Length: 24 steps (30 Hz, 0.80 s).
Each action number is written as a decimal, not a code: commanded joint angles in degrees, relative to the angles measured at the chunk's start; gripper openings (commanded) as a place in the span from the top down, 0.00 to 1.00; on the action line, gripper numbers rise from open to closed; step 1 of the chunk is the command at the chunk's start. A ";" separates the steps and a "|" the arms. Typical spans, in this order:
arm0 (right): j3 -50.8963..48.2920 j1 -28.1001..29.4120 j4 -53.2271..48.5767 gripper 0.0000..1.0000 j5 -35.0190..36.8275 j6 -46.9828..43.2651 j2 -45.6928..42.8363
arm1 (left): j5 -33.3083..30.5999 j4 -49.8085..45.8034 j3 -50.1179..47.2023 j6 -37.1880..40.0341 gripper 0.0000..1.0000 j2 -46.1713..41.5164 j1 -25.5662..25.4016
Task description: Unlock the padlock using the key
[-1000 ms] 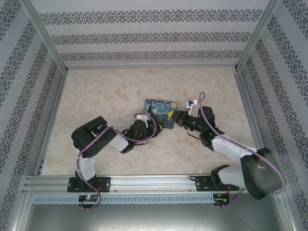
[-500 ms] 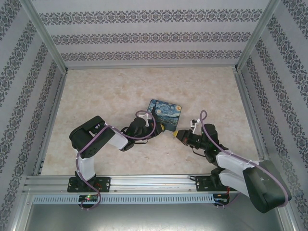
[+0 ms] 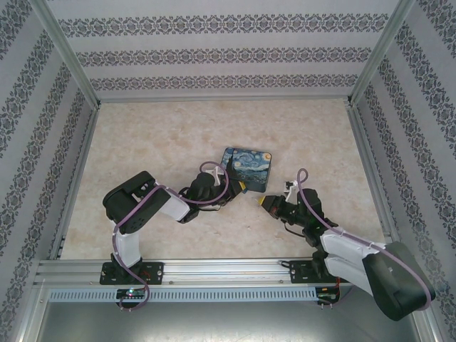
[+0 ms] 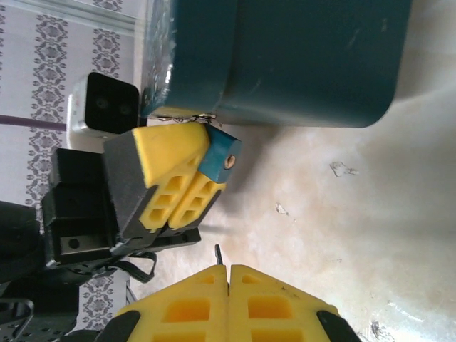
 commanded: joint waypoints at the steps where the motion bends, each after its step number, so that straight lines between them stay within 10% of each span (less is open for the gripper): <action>1: 2.28 1.34 3.43 1.00 2.89 0.61 1.94 | 0.90 1.17 0.14 -2.18 1.00 -0.68 0.34; 24: 6.18 5.37 17.81 1.00 8.76 7.05 20.97 | -0.43 0.26 -1.11 -1.09 1.00 -1.63 0.34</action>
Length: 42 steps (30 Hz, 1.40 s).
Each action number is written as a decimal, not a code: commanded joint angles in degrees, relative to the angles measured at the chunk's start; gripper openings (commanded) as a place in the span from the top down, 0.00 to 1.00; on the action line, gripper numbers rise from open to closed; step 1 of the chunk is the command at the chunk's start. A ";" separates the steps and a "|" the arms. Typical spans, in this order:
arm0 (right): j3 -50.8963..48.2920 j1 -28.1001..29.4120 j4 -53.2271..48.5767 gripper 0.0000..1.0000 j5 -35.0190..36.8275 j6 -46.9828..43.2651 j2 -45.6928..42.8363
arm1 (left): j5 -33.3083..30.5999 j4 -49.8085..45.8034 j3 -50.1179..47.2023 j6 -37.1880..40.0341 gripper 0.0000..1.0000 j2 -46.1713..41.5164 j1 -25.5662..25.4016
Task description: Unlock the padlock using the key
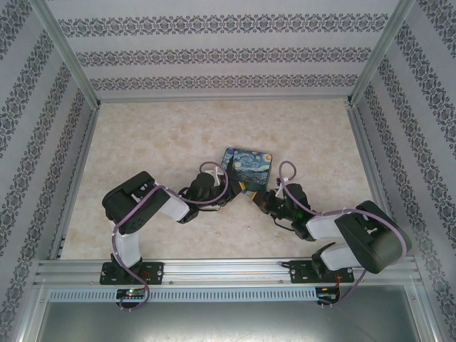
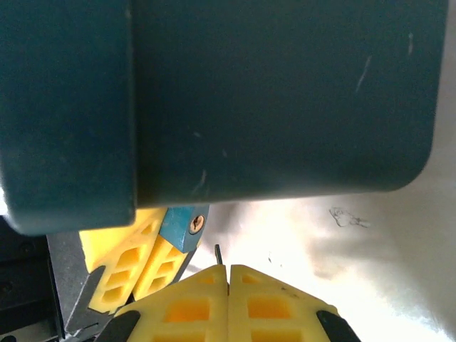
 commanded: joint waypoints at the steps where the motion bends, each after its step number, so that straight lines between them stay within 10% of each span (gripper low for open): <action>1: 1.48 0.51 2.82 1.00 1.73 0.69 0.32 | -0.38 0.57 -0.87 -0.91 1.00 -1.32 0.34; 42: 5.21 -1.90 10.65 1.00 -4.46 1.20 5.14 | 1.09 9.36 -1.32 -10.10 1.00 1.32 0.25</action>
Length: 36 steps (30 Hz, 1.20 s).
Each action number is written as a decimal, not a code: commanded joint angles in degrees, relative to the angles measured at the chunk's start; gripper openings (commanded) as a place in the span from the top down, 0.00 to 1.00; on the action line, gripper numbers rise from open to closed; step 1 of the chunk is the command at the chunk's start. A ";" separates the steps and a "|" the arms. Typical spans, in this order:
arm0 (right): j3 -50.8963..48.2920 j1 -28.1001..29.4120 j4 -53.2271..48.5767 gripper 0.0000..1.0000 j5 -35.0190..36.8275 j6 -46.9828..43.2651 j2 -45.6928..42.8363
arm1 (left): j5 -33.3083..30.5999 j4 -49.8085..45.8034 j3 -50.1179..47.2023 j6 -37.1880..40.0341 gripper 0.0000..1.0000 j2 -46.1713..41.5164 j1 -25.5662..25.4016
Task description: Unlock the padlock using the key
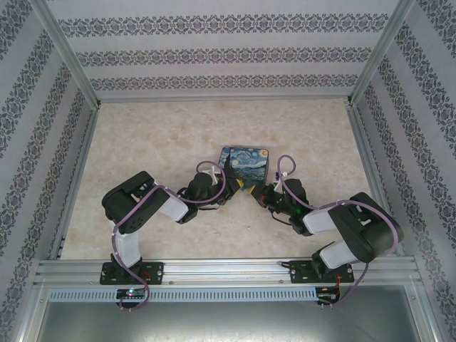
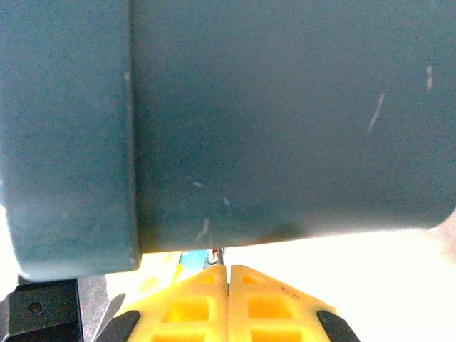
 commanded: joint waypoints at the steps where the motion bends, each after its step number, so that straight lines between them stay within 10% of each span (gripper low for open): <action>1: 2.38 -0.33 5.69 1.00 -2.63 -0.13 0.33 | 2.66 6.65 -0.41 -5.47 1.00 1.36 -0.06; 36: 4.85 -5.44 16.76 1.00 -8.47 0.86 7.30 | 4.78 7.35 1.08 -9.89 1.00 1.46 -0.08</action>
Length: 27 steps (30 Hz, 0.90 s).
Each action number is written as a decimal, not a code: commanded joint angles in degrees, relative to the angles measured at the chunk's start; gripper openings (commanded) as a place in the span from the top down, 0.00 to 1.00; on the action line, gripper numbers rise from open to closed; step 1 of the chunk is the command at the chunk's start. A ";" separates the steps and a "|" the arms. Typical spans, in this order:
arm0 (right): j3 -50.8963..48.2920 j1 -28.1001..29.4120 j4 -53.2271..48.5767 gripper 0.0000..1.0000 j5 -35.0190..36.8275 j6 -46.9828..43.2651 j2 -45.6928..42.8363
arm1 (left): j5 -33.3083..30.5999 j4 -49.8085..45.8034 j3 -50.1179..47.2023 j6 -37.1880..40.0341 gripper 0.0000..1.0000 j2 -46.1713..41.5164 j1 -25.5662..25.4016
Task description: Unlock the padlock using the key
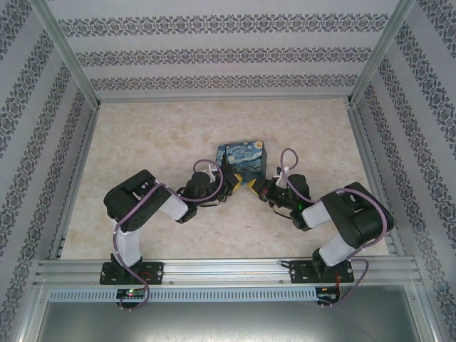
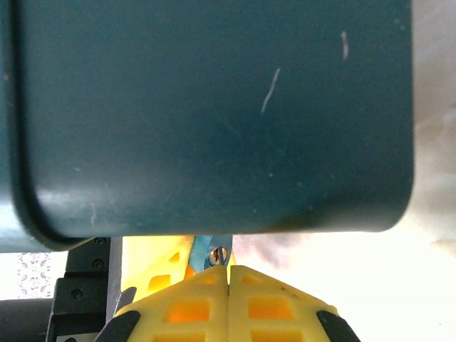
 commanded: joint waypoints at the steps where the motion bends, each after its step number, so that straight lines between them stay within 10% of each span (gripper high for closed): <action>1: 3.01 -0.54 5.61 1.00 -0.70 -4.09 0.11 | 6.06 1.76 1.21 -1.12 1.00 0.28 -1.08; 12: 5.03 -2.37 1.29 1.00 -4.04 -15.14 0.68 | 7.49 -0.75 2.17 -1.08 1.00 0.28 -1.08; 27: 7.13 -3.35 10.16 1.00 -5.56 -6.02 5.79 | 7.91 -1.51 2.39 -0.54 1.00 0.20 -1.08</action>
